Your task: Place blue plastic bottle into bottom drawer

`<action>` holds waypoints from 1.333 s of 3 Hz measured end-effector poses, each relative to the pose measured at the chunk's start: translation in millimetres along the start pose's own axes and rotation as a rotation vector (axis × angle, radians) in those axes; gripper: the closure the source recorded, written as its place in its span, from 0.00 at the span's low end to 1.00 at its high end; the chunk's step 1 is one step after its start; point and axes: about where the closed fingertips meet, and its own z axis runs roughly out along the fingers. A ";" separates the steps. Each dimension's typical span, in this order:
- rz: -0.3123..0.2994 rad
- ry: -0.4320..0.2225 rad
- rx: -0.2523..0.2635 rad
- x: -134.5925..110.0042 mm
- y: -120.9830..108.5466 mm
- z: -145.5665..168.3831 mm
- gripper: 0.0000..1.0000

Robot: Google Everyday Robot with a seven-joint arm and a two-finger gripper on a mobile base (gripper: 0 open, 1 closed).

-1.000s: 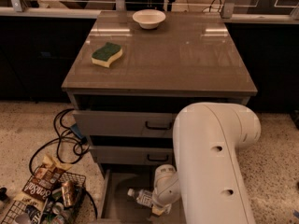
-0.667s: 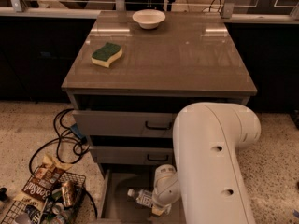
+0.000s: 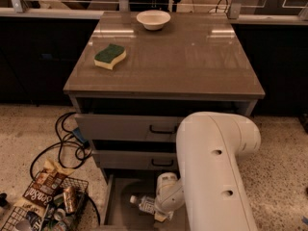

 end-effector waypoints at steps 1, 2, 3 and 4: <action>-0.017 0.013 -0.009 2.7 -1.1 24.8 1.00; -0.018 0.044 -0.014 4.8 -1.3 49.8 1.00; -0.001 0.071 -0.025 6.9 -0.1 77.5 0.96; -0.003 0.071 -0.026 7.3 0.6 76.1 0.74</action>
Offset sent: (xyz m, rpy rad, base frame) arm 0.0063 0.0022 -0.0848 -0.0807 0.0478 0.0152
